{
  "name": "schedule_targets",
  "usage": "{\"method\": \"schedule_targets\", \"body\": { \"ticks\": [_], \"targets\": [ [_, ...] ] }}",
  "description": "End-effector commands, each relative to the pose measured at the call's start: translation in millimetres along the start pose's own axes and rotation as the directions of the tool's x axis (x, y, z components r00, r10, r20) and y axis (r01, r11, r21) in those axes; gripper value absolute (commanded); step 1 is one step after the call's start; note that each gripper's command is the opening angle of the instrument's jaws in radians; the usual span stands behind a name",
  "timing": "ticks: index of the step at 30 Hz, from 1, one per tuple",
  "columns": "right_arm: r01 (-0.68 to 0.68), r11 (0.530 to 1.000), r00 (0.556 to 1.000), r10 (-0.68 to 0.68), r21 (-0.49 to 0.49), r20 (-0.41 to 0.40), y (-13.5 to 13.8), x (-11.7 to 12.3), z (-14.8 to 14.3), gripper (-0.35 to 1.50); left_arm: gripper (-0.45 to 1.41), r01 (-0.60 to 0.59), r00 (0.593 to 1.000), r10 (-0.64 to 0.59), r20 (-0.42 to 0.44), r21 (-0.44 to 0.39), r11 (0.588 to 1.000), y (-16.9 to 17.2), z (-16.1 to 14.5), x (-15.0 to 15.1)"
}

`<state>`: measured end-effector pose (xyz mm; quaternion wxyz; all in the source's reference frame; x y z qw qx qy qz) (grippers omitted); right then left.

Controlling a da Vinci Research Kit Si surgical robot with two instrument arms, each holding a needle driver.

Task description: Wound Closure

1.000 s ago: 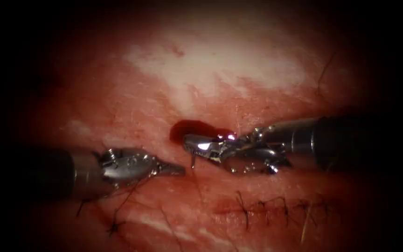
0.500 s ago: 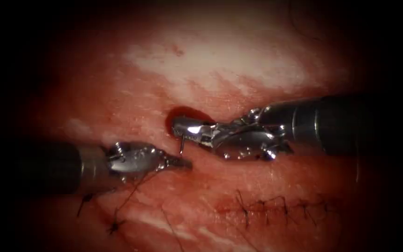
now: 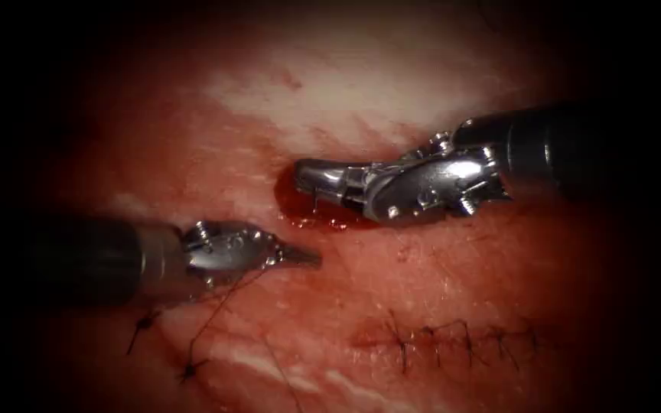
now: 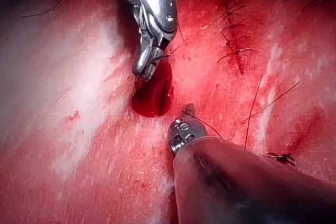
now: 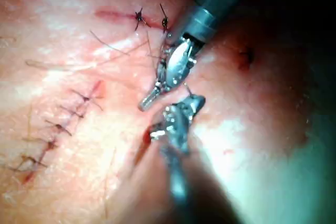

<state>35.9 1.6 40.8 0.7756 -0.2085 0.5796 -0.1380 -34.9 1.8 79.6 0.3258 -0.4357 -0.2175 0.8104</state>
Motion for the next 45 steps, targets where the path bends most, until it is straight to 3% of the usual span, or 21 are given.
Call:
{"method": "schedule_targets", "body": {
  "ticks": [1,5,13,16,28,45],
  "targets": [
    [0.001,1.000,1.000,-0.001,0.001,-0.001,-0.5,-0.2,0.7,-0.35,-0.33,-0.001,1.000,0.001,0.000,-0.002,1.000,0.1,0.8,-0.6],
    [0.105,0.994,0.994,-0.106,-0.011,-0.029,-1.1,0.2,0.5,-0.35,-0.33,-0.004,1.000,0.004,0.000,-0.003,1.000,0.2,0.7,-0.9],
    [0.105,0.994,0.994,-0.105,-0.025,-0.034,-1.0,0.2,0.8,-0.35,-0.33,-0.005,1.000,0.005,0.000,-0.002,1.000,0.2,0.7,-1.1],
    [0.187,0.981,0.981,-0.189,-0.040,-0.043,-1.3,0.6,0.7,-0.35,-0.33,-0.008,1.000,0.008,0.001,-0.002,1.000,0.2,0.6,-1.4],
    [0.303,0.951,0.951,-0.306,-0.055,-0.052,-2.2,1.7,0.6,-0.35,-0.33,-0.010,1.000,0.010,0.001,-0.005,1.000,0.1,0.4,-1.6],
    [0.368,0.929,0.928,-0.370,-0.040,-0.045,-1.9,3.5,0.1,-0.35,-0.33,-0.015,1.000,0.015,0.002,-0.008,1.000,0.0,-0.3,-2.2]
  ]
}}
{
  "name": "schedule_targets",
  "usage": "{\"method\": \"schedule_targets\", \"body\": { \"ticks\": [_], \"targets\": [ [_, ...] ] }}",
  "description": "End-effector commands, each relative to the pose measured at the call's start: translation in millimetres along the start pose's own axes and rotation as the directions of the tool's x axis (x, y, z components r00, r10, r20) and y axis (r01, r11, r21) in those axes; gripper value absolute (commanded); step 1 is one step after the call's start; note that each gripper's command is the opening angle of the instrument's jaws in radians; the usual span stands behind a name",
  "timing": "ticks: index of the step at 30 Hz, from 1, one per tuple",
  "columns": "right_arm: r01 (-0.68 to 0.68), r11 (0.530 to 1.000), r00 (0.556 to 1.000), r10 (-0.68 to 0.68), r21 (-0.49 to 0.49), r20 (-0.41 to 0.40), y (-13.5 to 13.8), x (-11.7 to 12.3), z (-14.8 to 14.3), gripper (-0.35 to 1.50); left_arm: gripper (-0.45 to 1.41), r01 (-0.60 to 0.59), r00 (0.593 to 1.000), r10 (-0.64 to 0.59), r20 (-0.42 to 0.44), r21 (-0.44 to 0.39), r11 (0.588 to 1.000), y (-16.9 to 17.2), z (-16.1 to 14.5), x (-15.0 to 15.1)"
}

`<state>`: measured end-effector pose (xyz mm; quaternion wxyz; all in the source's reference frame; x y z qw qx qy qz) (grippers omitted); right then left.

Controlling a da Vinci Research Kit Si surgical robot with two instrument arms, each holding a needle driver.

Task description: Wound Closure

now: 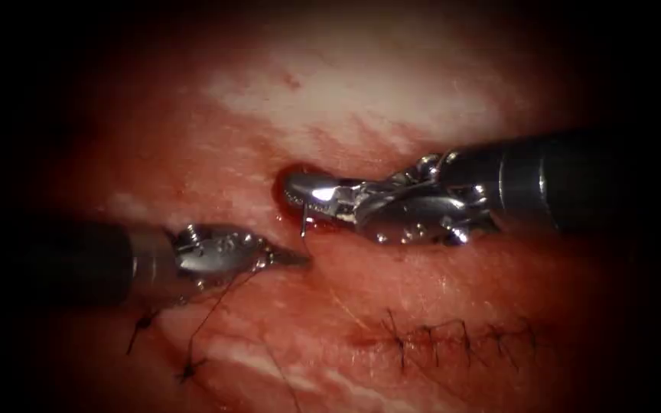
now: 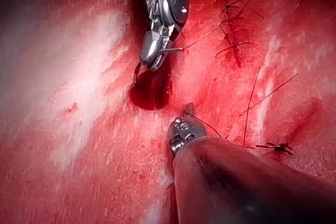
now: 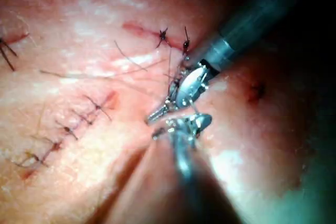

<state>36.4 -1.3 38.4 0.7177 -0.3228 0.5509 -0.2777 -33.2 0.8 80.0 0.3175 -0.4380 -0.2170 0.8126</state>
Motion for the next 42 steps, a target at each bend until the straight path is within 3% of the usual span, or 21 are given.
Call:
{"method": "schedule_targets", "body": {
  "ticks": [1,4,9,10,11,13,14,15,16,17,25,34,38,42],
  "targets": [
    [-0.001,1.000,1.000,0.001,0.003,0.006,-0.5,-0.1,0.8,-0.35,-0.35,0.000,1.000,0.000,0.000,-0.001,1.000,0.1,0.8,-0.6],
    [-0.008,1.000,1.000,0.008,0.005,0.018,-0.4,-0.6,0.8,-0.35,-0.35,0.000,1.000,0.000,0.000,-0.001,1.000,0.1,0.8,-0.6],
    [-0.252,0.966,0.967,0.249,0.053,0.060,0.8,-2.9,1.0,-0.35,-0.35,0.001,1.000,-0.001,0.000,-0.001,1.000,0.1,0.9,-0.5],
    [-0.377,0.923,0.925,0.372,0.070,0.080,0.9,-3.8,1.1,-0.35,-0.35,0.001,1.000,-0.001,0.000,0.000,1.000,0.1,0.9,-0.5],
    [-0.377,0.923,0.925,0.372,0.070,0.080,0.9,-3.8,1.1,-0.35,-0.35,0.001,1.000,-0.001,0.000,0.000,1.000,0.1,0.9,-0.5],
    [-0.513,0.855,0.858,0.506,0.074,0.094,0.9,-4.8,1.2,-0.35,-0.35,0.001,1.000,-0.001,0.000,0.000,1.000,0.1,1.0,-0.5],
    [-0.614,0.786,0.789,0.606,0.071,0.107,0.9,-5.5,1.2,-0.35,-0.35,0.001,1.000,-0.001,0.000,0.000,1.000,0.1,1.0,-0.5],
    [-0.650,0.757,0.759,0.642,0.068,0.111,0.9,-5.8,1.3,-0.35,-0.35,0.001,1.000,-0.001,0.000,0.000,1.000,0.1,0.9,-0.5],
    [-0.650,0.757,0.759,0.642,0.068,0.111,0.9,-5.8,1.3,-0.35,-0.35,0.001,1.000,-0.001,0.000,0.000,1.000,0.1,0.9,-0.5],
    [-0.703,0.709,0.711,0.694,0.065,0.117,1.1,-6.3,1.3,-0.35,-0.35,0.001,1.000,-0.001,0.000,0.000,1.000,0.1,0.9,-0.5],
    [-0.807,0.585,0.590,0.792,0.080,0.157,0.5,-7.4,1.8,-0.35,-0.35,0.000,1.000,0.000,0.000,0.001,1.000,0.1,1.0,-0.6],
    [-0.881,0.463,0.473,0.868,0.097,0.148,0.7,-8.0,2.3,-0.35,-0.35,-0.002,1.000,0.002,0.000,0.001,1.000,-0.1,1.0,-0.7],
    [-0.884,0.457,0.468,0.872,0.103,0.146,1.0,-8.3,2.3,-0.35,-0.35,-0.003,1.000,0.003,0.002,0.004,1.000,-0.1,1.0,-0.9],
    [-0.905,0.408,0.422,0.895,0.117,0.144,0.9,-8.4,2.6,-0.35,-0.35,-0.004,1.000,0.004,0.002,0.005,1.000,-0.1,1.1,-1.0]
  ]
}}
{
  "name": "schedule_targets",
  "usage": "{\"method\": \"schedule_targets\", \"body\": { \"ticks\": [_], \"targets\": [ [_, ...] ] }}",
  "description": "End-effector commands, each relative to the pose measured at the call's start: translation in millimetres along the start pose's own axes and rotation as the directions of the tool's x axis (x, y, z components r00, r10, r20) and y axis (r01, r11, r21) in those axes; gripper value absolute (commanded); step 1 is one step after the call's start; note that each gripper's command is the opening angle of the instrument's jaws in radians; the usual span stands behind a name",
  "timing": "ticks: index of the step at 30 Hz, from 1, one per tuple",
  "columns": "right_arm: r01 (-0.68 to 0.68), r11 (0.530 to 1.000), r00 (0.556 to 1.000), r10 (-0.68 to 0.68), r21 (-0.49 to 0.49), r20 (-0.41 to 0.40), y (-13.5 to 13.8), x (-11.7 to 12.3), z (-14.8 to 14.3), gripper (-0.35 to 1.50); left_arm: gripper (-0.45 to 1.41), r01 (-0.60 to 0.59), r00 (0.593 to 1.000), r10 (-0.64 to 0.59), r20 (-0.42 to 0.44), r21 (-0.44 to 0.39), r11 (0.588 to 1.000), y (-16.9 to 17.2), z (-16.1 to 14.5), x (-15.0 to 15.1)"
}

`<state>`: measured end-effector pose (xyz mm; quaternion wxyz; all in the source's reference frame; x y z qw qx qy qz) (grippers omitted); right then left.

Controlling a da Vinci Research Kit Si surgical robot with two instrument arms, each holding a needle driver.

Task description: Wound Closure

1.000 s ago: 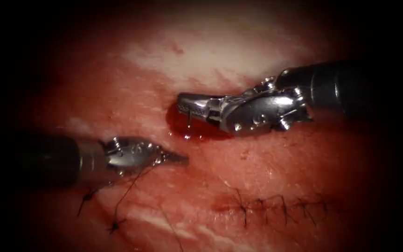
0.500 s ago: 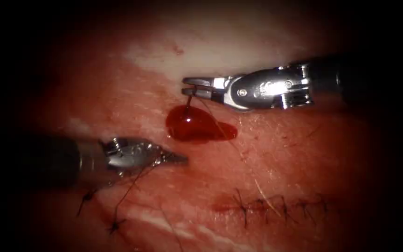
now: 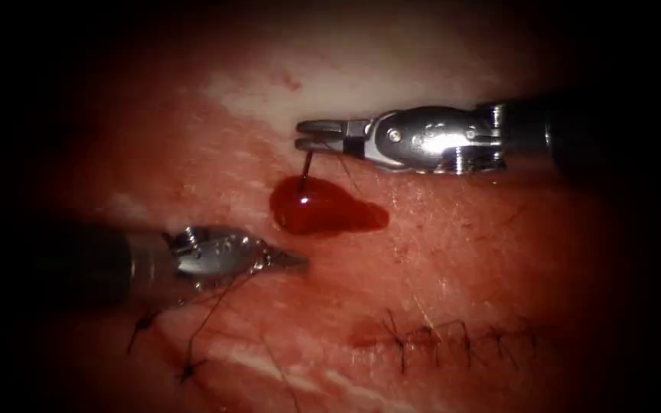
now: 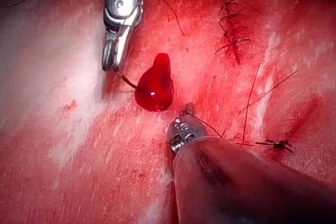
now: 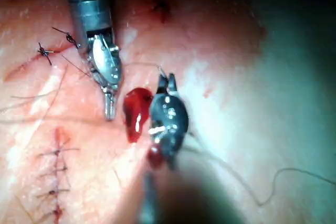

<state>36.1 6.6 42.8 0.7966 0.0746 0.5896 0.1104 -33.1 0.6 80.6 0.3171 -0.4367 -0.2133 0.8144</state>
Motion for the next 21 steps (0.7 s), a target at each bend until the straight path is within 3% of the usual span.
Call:
{"method": "schedule_targets", "body": {
  "ticks": [1,14,21],
  "targets": [
    [-0.033,0.999,0.999,0.033,0.014,0.002,-0.5,-0.5,1.2,-0.35,-0.35,0.001,1.000,-0.001,0.001,-0.002,1.000,0.1,0.9,-0.6],
    [-0.115,0.993,0.993,0.115,0.010,0.003,0.6,0.1,1.3,-0.35,-0.35,-0.001,1.000,0.001,0.007,-0.001,1.000,0.1,0.8,-0.7],
    [-0.381,0.925,0.925,0.381,0.011,-0.003,0.9,-0.2,1.6,-0.35,-0.35,-0.001,1.000,0.001,0.007,-0.002,1.000,0.1,0.6,-0.8]
  ]
}}
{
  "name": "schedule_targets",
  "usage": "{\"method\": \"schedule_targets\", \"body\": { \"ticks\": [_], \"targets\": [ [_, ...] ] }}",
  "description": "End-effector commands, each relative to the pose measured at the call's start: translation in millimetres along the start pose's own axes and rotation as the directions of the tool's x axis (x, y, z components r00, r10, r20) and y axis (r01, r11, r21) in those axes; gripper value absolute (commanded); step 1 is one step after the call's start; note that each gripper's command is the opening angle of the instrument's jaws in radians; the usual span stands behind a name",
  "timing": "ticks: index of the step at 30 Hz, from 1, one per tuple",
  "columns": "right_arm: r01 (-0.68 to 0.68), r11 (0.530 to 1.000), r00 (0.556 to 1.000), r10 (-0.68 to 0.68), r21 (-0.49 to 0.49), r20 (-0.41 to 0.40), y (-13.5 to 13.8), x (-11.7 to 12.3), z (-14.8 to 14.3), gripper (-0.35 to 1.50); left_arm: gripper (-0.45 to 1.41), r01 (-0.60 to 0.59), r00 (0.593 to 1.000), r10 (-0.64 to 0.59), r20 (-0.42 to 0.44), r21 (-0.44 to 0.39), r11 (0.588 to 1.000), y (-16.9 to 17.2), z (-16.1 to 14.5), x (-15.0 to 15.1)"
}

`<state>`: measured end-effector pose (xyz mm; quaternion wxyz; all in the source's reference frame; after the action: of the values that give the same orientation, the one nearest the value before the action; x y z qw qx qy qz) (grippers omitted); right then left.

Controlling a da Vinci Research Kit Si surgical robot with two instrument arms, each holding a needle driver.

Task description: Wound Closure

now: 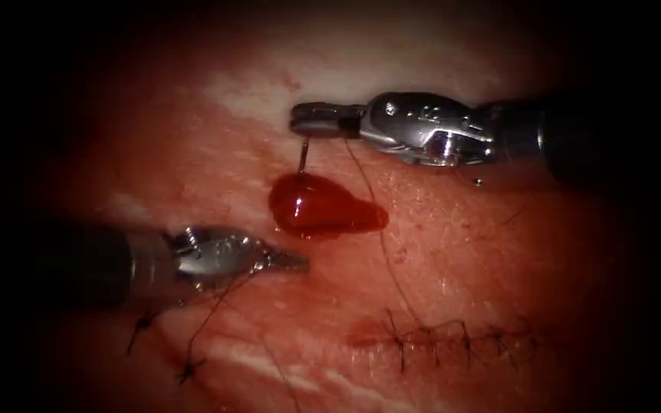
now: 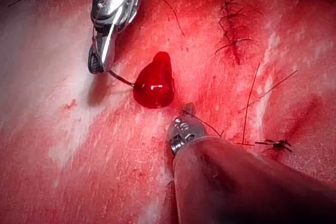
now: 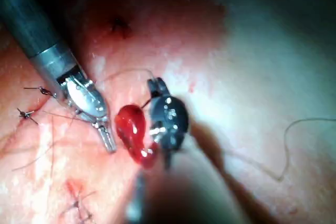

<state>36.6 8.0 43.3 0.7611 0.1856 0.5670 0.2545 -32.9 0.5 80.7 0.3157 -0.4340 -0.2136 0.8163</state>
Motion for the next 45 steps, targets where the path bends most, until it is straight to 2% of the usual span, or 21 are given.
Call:
{"method": "schedule_targets", "body": {
  "ticks": [1,5,16,20,24,31,37,38,39,44,45],
  "targets": [
    [-0.045,0.999,0.999,0.045,0.009,-0.002,-0.5,-0.5,1.1,-0.35,-0.35,0.001,1.000,-0.001,0.000,-0.003,1.000,0.2,0.8,-0.5],
    [-0.209,0.977,0.978,0.210,0.048,0.003,-0.8,-1.4,1.9,-0.35,-0.35,0.000,1.000,0.000,0.000,-0.003,1.000,0.2,0.8,-0.5],
    [-0.370,0.924,0.929,0.367,0.101,0.041,-1.9,-3.3,2.9,-0.35,-0.35,0.000,1.000,0.000,0.000,-0.002,1.000,0.1,0.6,-0.6],
    [-0.449,0.889,0.893,0.443,0.092,0.079,-2.9,-4.4,2.7,-0.35,-0.35,-0.001,1.000,0.001,-0.001,0.000,1.000,0.1,0.5,-0.6],
    [-0.478,0.874,0.876,0.468,0.082,0.120,-4.2,-5.6,2.6,-0.35,-0.35,-0.001,1.000,0.001,-0.001,0.000,1.000,0.1,0.5,-0.6],
    [-0.492,0.867,0.867,0.478,0.086,0.142,-6.5,-7.8,2.5,-0.35,-0.35,-0.001,1.000,0.001,-0.001,0.002,1.000,0.1,0.4,-0.7],
    [-0.470,0.881,0.879,0.462,0.054,0.117,-7.0,-7.5,1.9,-0.35,-0.37,0.002,1.000,-0.002,-0.006,0.023,1.000,0.0,-0.2,-0.5],
    [-0.450,0.892,0.890,0.444,0.038,0.105,-6.7,-7.3,1.8,-0.25,-0.37,0.003,1.000,-0.003,-0.007,0.026,1.000,0.0,-0.4,-0.4],
    [-0.419,0.908,0.905,0.416,0.015,0.090,-6.2,-6.9,1.5,0.05,-0.37,-0.007,1.000,0.007,-0.008,0.031,0.999,0.1,-0.6,-0.4],
    [-0.334,0.941,0.940,0.337,-0.054,0.060,-3.9,-6.6,-0.6,0.54,-0.37,-0.071,0.997,0.071,-0.010,0.052,0.996,0.5,-1.6,0.1],
    [-0.334,0.941,0.940,0.337,-0.054,0.060,-3.9,-6.6,-0.6,0.54,-0.37,-0.071,0.997,0.071,-0.010,0.052,0.996,0.5,-1.6,0.1]
  ]
}}
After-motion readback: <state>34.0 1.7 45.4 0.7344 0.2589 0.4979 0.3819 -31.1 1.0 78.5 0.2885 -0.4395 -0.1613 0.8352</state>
